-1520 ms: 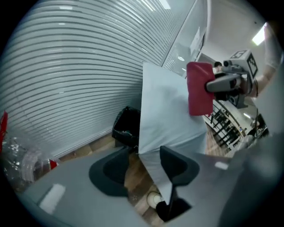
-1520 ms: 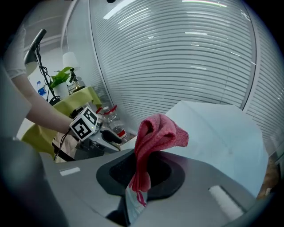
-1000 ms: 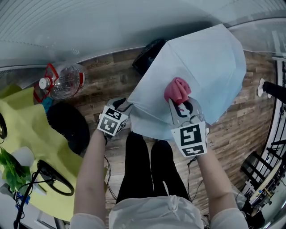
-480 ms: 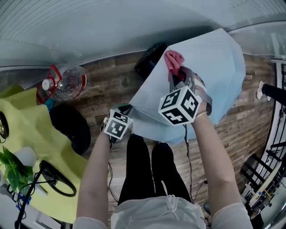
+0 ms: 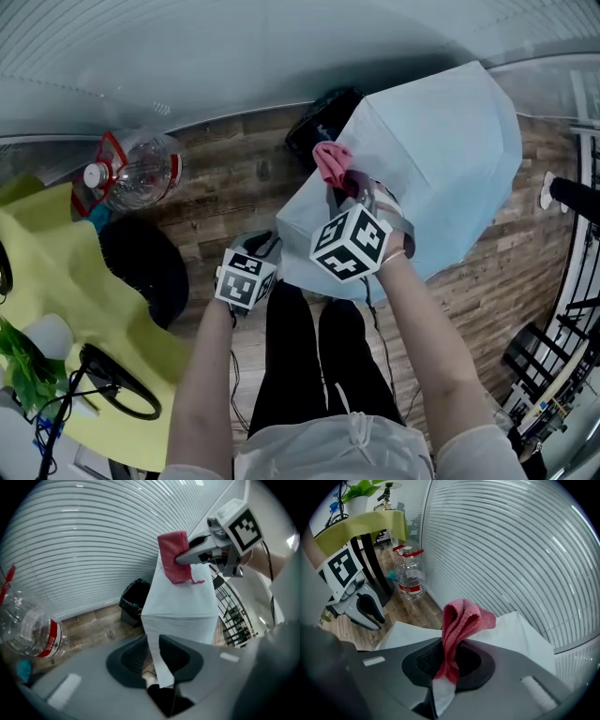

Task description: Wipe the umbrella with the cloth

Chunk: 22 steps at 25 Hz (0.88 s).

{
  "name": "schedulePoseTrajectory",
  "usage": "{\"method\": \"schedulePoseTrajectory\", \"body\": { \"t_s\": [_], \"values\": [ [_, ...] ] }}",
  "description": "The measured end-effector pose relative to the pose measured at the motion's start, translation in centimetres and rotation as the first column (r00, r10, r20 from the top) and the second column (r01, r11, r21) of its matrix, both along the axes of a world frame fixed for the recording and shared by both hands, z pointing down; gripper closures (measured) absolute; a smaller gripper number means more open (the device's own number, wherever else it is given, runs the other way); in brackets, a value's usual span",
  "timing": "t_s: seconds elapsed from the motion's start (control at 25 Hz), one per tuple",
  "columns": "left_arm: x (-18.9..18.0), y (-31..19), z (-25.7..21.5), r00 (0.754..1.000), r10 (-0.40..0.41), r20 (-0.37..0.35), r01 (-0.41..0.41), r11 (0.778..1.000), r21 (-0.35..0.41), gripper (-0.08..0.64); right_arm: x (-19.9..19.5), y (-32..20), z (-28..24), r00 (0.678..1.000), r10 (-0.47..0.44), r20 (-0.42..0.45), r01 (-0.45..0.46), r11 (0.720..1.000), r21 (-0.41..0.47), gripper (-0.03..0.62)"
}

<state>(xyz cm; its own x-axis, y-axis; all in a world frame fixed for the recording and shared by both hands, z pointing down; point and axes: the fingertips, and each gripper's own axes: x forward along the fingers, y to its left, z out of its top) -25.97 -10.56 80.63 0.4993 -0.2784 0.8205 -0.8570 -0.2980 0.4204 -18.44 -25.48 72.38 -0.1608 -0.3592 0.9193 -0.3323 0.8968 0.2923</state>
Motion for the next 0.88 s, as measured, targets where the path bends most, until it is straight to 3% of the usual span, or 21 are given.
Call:
{"method": "schedulePoseTrajectory", "body": {
  "t_s": [0.4,0.68,0.88],
  "values": [
    [-2.2,3.3,-0.6,0.995,-0.101,0.021,0.101,0.995,-0.011,0.492,-3.5,8.2,3.8,0.990,0.062,0.128,-0.030,0.972,-0.235,0.538],
    [-1.6,2.7,-2.9,0.993,-0.114,0.038,0.113,0.993,0.032,0.515,0.6,4.1,-0.2,0.966,0.189,0.178,-0.159,0.972,-0.170,0.538],
    [1.6,2.0,-4.4,0.998,-0.054,0.036,0.052,0.997,0.053,0.515,6.2,1.2,-5.3,0.904,0.320,0.283,-0.300,0.947,-0.110,0.537]
  ]
}}
